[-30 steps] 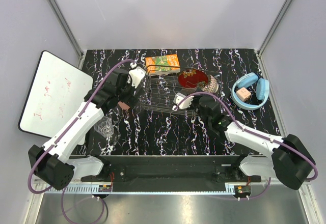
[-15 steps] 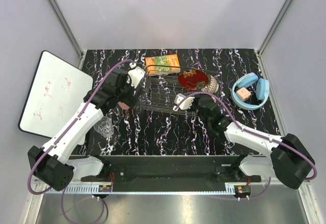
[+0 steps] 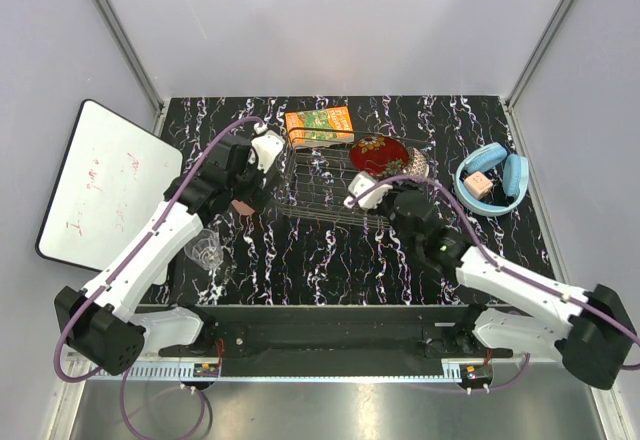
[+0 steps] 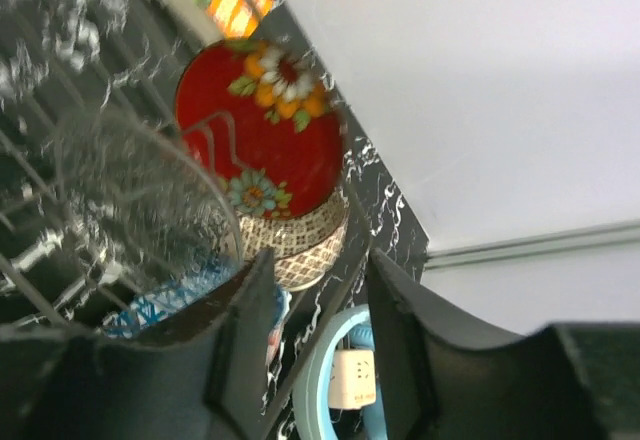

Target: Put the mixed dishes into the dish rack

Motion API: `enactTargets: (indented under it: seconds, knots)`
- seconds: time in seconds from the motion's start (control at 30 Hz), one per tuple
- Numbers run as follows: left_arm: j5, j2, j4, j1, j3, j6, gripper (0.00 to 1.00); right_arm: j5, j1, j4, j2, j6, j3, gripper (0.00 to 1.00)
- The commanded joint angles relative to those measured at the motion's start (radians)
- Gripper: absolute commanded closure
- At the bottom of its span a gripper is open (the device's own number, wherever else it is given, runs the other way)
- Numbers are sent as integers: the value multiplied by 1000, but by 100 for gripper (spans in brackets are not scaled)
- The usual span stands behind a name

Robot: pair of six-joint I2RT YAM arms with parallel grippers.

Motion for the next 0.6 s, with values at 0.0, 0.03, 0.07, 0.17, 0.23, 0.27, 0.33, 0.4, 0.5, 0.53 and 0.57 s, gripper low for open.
enactTargets:
  seconds: [0.0,0.03,0.07,0.17,0.23,0.27,0.33,0.4,0.5,0.53,0.57]
  knots:
    - [-52,-23,40,4,21,4,2,85,22,-155,-134,314,204,47]
    - [-61,-28,40,4,24,-4,1,101,24,-201,-158,392,275,38]
    - [-66,-31,40,6,27,-7,1,106,24,-247,-206,610,312,29]
    - [-78,-83,33,6,44,-18,1,21,24,-523,-234,941,448,1]
    - [-94,-103,27,7,58,-22,1,-38,22,-574,-244,1093,470,0]
    - [-98,-114,20,9,61,-24,1,-50,22,-590,-252,1137,458,0]
    - [-107,-118,11,13,69,-30,1,-110,22,-579,-280,1262,394,0]
    - [-115,-120,-6,16,70,-29,1,-170,22,-553,-290,1330,332,0]
    - [-130,-132,-24,23,81,-42,1,-277,22,-521,-321,1432,253,0]
    - [-132,-141,-29,24,81,-50,1,-341,22,-497,-339,1454,232,0]
    - [-135,-161,-33,29,78,-53,1,-354,21,-467,-343,1471,217,1]
